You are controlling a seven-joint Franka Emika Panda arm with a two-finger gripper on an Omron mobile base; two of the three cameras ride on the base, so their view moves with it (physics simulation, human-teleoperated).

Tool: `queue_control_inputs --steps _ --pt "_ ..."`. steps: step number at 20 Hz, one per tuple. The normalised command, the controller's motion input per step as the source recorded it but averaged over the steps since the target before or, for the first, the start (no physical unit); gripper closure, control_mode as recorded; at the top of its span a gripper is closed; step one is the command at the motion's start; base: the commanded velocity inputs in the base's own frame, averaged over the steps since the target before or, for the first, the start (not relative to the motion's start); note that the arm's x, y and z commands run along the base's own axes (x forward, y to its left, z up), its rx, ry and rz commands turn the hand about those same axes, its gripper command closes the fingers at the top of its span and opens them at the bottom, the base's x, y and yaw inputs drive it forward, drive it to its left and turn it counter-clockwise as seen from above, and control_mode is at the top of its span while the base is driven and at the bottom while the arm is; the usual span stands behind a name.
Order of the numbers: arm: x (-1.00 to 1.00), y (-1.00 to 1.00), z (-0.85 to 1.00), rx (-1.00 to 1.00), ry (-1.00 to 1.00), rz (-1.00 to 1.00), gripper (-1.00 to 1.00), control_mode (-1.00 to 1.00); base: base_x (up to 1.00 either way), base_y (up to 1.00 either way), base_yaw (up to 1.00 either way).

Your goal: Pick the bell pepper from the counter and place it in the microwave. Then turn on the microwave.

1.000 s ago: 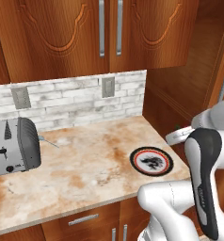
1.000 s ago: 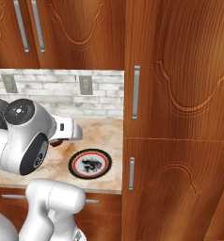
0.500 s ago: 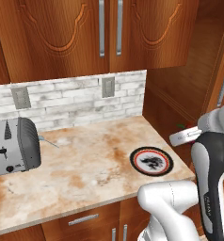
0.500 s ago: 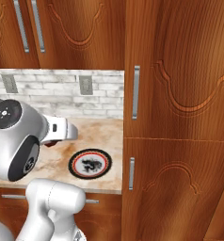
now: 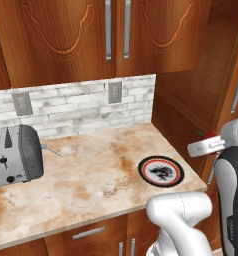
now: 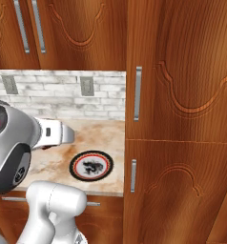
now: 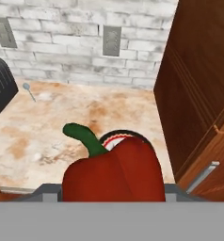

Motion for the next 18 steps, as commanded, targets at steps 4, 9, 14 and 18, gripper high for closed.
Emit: queue_control_inputs --steps 4,9,14,18 --pt "-0.11 0.0 0.07 0.0 -0.12 -0.02 1.0 -1.0 0.0 0.0 0.0" --pt "0.0 0.01 0.0 0.0 -0.03 -0.04 1.0 -1.0 0.0 0.0 0.0" --pt "-0.01 0.0 0.05 0.0 -0.06 -0.04 1.0 -1.0 0.0 0.0 0.0" --pt "-0.03 0.0 0.02 0.0 -0.06 -0.03 1.0 -1.0 0.0 0.0 0.0"
